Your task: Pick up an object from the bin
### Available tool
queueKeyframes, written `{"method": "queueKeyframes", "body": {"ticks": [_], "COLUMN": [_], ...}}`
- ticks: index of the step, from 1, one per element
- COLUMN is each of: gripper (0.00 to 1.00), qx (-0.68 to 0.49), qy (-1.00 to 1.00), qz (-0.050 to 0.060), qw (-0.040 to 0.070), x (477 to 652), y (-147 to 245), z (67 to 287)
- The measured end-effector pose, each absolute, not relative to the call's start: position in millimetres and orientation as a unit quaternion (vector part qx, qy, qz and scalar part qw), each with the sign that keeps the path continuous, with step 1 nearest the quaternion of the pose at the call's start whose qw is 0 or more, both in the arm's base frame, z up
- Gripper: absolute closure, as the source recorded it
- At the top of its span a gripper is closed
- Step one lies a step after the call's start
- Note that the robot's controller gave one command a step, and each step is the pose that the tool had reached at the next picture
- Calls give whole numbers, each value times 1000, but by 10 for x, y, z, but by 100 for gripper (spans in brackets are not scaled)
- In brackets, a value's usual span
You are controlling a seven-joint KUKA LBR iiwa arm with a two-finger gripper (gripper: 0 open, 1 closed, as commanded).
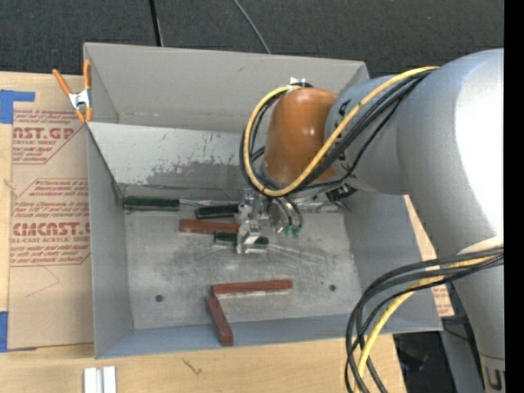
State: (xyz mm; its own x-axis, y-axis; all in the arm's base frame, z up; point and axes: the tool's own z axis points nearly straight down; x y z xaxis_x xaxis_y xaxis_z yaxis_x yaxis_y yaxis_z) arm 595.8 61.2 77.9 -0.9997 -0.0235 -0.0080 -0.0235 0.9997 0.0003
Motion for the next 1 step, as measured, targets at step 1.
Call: {"method": "queueKeyframes", "body": {"ticks": [1], "gripper": [100], "qx": [-57], "qy": [998], "qz": [0], "qw": [5], "x": [5934], "y": [631], "z": [2523]}}
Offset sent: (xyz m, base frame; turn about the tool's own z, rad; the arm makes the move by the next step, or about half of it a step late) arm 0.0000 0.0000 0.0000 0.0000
